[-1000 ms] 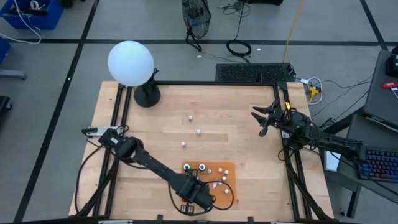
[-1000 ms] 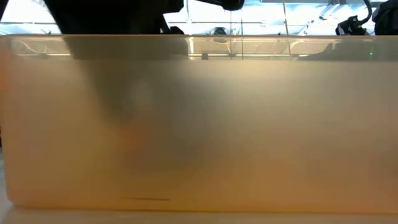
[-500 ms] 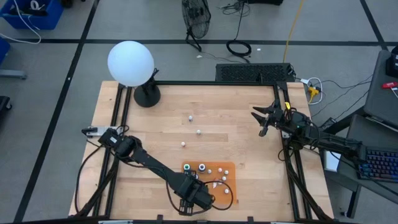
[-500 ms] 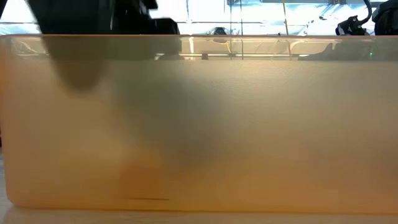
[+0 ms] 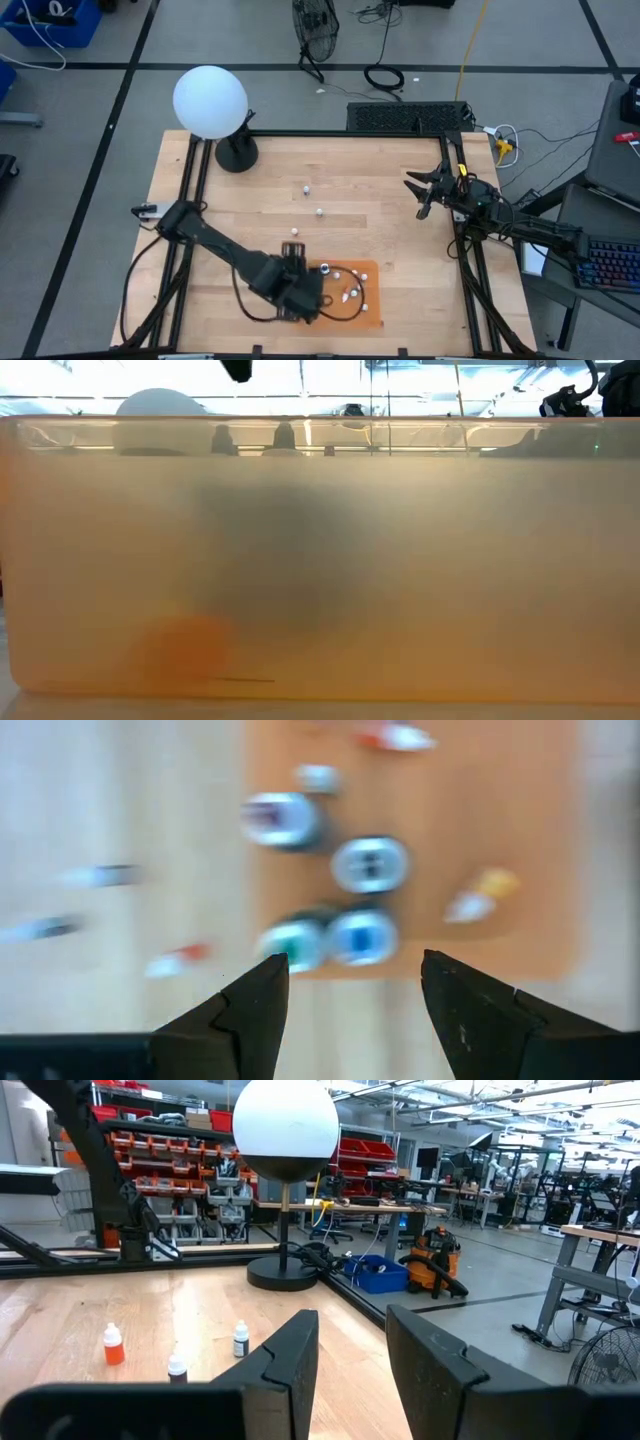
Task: Pick & Place food coloring
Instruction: Put the small purple food coloring bottle into the orange container
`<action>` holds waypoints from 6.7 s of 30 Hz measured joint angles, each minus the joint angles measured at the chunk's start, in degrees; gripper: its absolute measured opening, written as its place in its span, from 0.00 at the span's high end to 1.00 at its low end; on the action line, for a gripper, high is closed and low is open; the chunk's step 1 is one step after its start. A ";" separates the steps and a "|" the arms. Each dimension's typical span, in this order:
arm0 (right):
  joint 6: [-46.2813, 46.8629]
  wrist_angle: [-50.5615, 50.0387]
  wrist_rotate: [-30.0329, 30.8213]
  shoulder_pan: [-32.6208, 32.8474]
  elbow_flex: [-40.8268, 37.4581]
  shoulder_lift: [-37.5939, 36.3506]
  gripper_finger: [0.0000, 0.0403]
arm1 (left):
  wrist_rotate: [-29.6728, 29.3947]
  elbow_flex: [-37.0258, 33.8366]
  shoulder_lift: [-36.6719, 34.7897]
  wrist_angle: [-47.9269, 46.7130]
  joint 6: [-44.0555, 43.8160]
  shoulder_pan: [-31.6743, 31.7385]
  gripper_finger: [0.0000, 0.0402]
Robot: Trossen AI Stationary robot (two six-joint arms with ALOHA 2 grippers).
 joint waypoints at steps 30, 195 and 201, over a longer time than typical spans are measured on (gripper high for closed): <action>-0.02 -0.02 0.00 0.02 0.02 0.00 0.73 | 5.80 -12.90 -4.67 6.14 29.55 36.10 0.43; -0.02 -0.13 0.00 0.02 0.02 0.11 0.73 | -0.83 5.73 0.77 -0.59 23.91 23.22 0.50; 0.00 -0.12 0.00 0.02 0.02 0.11 0.73 | 10.12 -3.57 0.90 5.92 29.97 32.21 0.48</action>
